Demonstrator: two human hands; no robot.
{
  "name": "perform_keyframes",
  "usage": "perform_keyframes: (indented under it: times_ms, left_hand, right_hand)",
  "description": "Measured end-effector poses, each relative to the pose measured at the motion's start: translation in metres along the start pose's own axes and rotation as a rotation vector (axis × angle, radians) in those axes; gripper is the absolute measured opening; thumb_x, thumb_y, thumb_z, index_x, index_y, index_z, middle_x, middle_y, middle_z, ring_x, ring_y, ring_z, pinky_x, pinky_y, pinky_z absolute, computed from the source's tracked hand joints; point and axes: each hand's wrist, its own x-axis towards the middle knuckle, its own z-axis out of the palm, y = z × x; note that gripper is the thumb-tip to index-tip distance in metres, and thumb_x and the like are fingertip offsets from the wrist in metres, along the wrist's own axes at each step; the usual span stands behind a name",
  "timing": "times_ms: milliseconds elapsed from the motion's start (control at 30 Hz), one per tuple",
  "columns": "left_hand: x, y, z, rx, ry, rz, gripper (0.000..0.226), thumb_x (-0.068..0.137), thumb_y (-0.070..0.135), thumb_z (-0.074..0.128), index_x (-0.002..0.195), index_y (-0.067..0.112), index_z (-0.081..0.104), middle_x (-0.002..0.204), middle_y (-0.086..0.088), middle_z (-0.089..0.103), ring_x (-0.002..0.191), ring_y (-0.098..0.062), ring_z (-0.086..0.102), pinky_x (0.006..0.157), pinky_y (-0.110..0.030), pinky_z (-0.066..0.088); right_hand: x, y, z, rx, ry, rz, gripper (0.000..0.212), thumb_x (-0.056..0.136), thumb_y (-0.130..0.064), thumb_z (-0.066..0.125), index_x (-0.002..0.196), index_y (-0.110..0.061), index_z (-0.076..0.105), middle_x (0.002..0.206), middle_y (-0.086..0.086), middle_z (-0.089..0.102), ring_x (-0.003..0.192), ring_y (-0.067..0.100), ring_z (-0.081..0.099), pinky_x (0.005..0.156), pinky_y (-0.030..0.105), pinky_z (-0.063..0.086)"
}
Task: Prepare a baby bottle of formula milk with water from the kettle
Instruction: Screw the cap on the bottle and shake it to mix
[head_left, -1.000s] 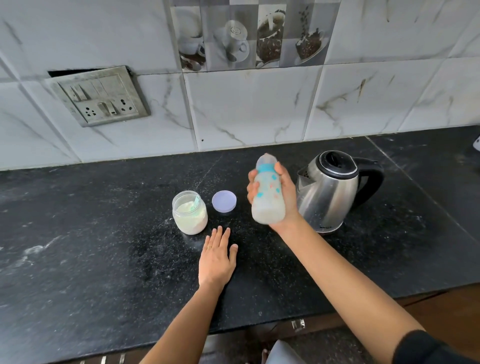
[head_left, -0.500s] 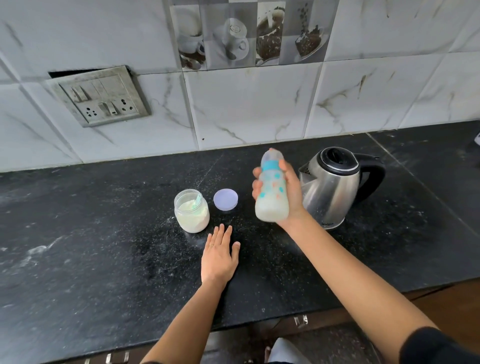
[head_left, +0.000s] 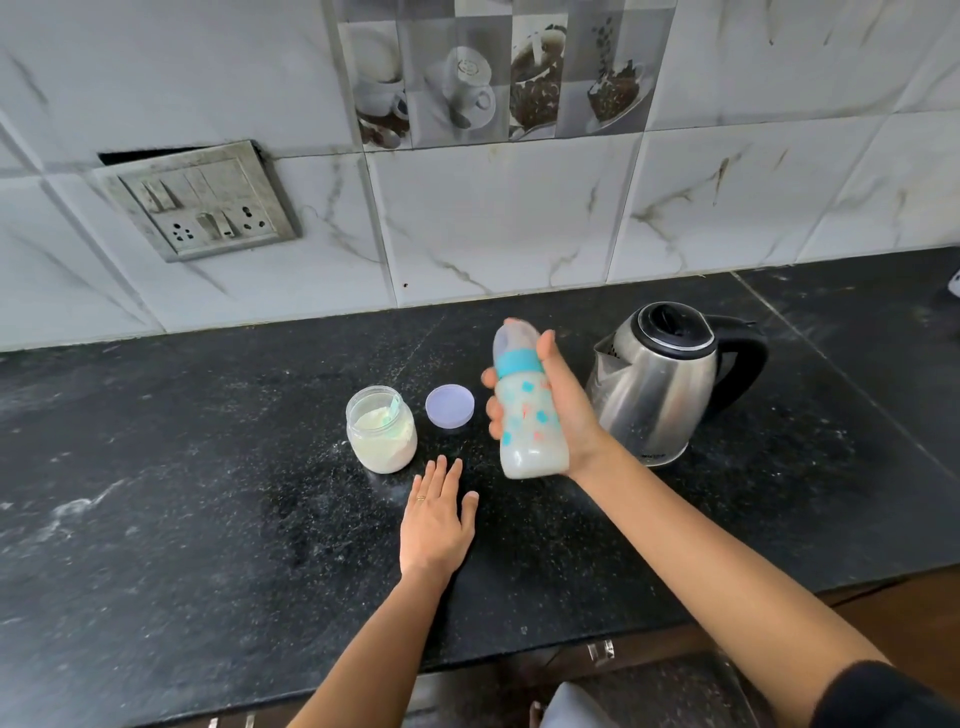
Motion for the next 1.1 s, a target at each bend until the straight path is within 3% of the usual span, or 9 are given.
perform_keyframes:
  times_ms: [67, 167, 333, 500, 633, 800, 1000, 1100]
  left_hand:
    - [0.001, 0.0, 0.0, -0.002, 0.006, -0.003, 0.054, 0.101, 0.042, 0.029, 0.151, 0.022, 0.022, 0.159, 0.0, 0.016, 0.147, -0.012, 0.005, 0.118, -0.025, -0.005]
    - [0.001, 0.0, 0.0, -0.002, 0.003, -0.002, 0.055, 0.101, 0.043, 0.029, 0.151, 0.022, 0.022, 0.159, 0.0, 0.017, 0.147, -0.012, 0.005, 0.118, -0.026, -0.005]
    - [0.0, 0.0, 0.0, -0.007, 0.018, -0.004, 0.054, 0.101, 0.043, 0.03, 0.151, 0.021, 0.024, 0.159, 0.0, 0.018, 0.147, -0.012, 0.006, 0.117, -0.023, -0.007]
    - [0.0, 0.001, 0.001, -0.008, 0.016, -0.006, 0.055, 0.101, 0.043, 0.03, 0.151, 0.021, 0.025, 0.159, -0.001, 0.019, 0.147, -0.013, 0.007, 0.118, -0.025, -0.004]
    - [0.0, 0.0, 0.001, -0.001, 0.012, -0.002, 0.055, 0.101, 0.043, 0.029, 0.151, 0.022, 0.024, 0.159, -0.001, 0.019, 0.147, -0.013, 0.007, 0.118, -0.025, -0.005]
    - [0.0, 0.001, 0.0, -0.01, 0.017, -0.006, 0.055, 0.101, 0.043, 0.03, 0.151, 0.021, 0.025, 0.159, -0.001, 0.019, 0.147, -0.013, 0.007, 0.118, -0.025, -0.004]
    - [-0.001, 0.0, 0.0, -0.008, 0.016, 0.0, 0.055, 0.101, 0.043, 0.03, 0.151, 0.021, 0.024, 0.159, -0.001, 0.019, 0.147, -0.013, 0.007, 0.119, -0.026, -0.004]
    - [0.001, 0.0, 0.0, -0.008, 0.015, 0.002, 0.055, 0.101, 0.043, 0.03, 0.151, 0.02, 0.024, 0.159, -0.001, 0.019, 0.147, -0.013, 0.007, 0.118, -0.025, -0.004]
  right_hand:
    - [-0.002, 0.0, 0.003, -0.042, 0.019, 0.029, 0.06, 0.079, -0.068, 0.043, 0.089, -0.012, 0.059, 0.076, 0.002, 0.059, 0.05, 0.016, 0.058, 0.047, 0.024, 0.049]
    - [0.007, -0.01, 0.0, 0.113, 0.167, -0.079, 0.055, 0.088, -0.067, 0.042, 0.091, -0.013, 0.055, 0.075, 0.003, 0.058, 0.049, 0.016, 0.057, 0.047, 0.023, 0.049]
    - [-0.007, 0.006, -0.002, -0.046, 0.02, 0.063, 0.057, 0.083, -0.067, 0.041, 0.09, -0.013, 0.059, 0.078, 0.002, 0.058, 0.052, 0.015, 0.057, 0.048, 0.025, 0.05]
    - [0.003, -0.002, -0.002, 0.085, 0.207, -0.032, 0.051, 0.089, -0.063, 0.046, 0.095, -0.013, 0.055, 0.077, 0.003, 0.058, 0.049, 0.016, 0.057, 0.047, 0.023, 0.049]
    - [-0.007, 0.016, 0.0, -0.089, 0.093, 0.085, 0.058, 0.082, -0.066, 0.044, 0.092, -0.011, 0.058, 0.072, 0.004, 0.059, 0.05, 0.017, 0.057, 0.048, 0.025, 0.049]
    - [0.011, -0.007, 0.004, 0.12, 0.215, -0.108, 0.051, 0.09, -0.061, 0.044, 0.09, -0.012, 0.054, 0.072, 0.003, 0.057, 0.047, 0.016, 0.055, 0.047, 0.022, 0.048]
    - [-0.004, 0.011, 0.005, -0.011, 0.108, 0.013, 0.052, 0.084, -0.062, 0.047, 0.085, -0.012, 0.059, 0.074, 0.002, 0.057, 0.049, 0.016, 0.057, 0.047, 0.024, 0.048]
    - [0.01, -0.007, 0.002, 0.156, 0.202, -0.133, 0.051, 0.09, -0.06, 0.044, 0.084, -0.012, 0.057, 0.072, 0.003, 0.057, 0.047, 0.015, 0.056, 0.046, 0.022, 0.048]
